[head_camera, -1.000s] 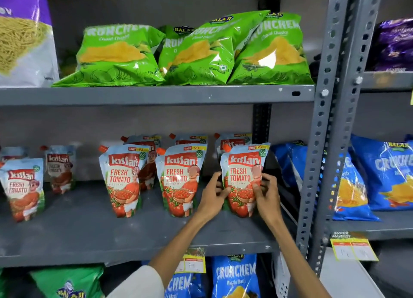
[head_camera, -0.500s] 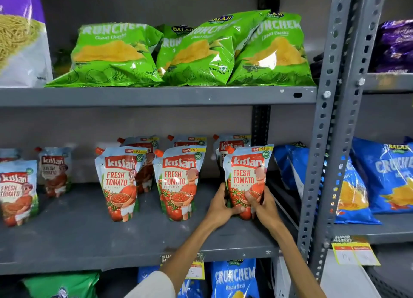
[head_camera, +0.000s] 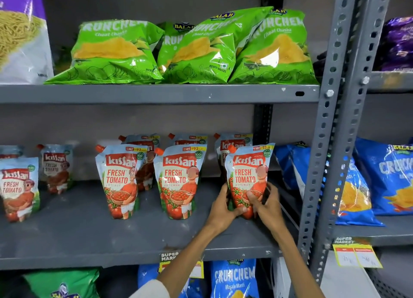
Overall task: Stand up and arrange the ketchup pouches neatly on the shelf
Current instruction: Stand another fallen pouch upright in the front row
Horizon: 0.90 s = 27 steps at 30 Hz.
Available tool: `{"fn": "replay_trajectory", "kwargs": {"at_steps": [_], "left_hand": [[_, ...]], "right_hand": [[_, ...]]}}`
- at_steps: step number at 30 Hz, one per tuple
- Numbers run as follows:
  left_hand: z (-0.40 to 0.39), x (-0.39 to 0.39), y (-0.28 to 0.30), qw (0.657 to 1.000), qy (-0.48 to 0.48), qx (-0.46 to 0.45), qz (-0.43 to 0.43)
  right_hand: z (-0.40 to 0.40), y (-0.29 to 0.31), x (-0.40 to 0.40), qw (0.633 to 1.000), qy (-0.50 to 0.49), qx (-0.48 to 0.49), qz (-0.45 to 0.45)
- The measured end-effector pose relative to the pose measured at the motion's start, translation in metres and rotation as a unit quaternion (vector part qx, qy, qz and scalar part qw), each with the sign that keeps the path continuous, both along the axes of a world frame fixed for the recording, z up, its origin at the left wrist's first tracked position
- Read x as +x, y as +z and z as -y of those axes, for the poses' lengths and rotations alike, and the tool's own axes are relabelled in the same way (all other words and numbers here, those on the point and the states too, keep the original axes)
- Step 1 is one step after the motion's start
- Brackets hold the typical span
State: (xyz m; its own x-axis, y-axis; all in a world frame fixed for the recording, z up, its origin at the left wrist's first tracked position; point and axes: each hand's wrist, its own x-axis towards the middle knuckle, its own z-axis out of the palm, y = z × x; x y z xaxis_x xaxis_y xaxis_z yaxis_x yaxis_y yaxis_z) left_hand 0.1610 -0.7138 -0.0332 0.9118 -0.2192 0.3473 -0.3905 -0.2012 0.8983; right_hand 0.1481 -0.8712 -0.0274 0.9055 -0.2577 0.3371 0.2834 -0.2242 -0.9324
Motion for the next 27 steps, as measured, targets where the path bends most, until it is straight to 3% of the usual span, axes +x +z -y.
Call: {"fn": "replay_trajectory", "kwargs": {"at_steps": [2, 5, 10, 13, 15, 20, 27], "left_hand": [[-0.004, -0.011, 0.001, 1.000, 0.009, -0.006, 0.013], [-0.028, -0.028, 0.009, 0.996, 0.072, -0.031, 0.049], [-0.089, -0.037, 0.022, 0.961, 0.231, -0.107, 0.112], [-0.129, -0.029, 0.020, 0.935, 0.318, -0.087, 0.127], [-0.149, -0.020, 0.018, 0.936, 0.326, -0.061, 0.115], [-0.179, -0.005, 0.013, 0.989, 0.134, -0.052, -0.027], [-0.176, -0.002, 0.001, 0.992, 0.111, -0.054, -0.030]], "right_hand": [[-0.003, 0.006, -0.012, 0.989, -0.124, -0.079, 0.028], [-0.026, 0.020, -0.032, 0.956, -0.215, -0.139, 0.142], [-0.087, 0.027, -0.039, 0.945, -0.125, -0.141, 0.266], [-0.124, 0.022, -0.026, 0.964, -0.024, -0.136, 0.229], [-0.143, 0.016, -0.010, 0.976, 0.034, -0.139, 0.162], [-0.160, 0.010, 0.015, 0.976, 0.201, -0.084, -0.015], [-0.150, -0.003, 0.013, 0.975, 0.211, -0.072, -0.001]]}}
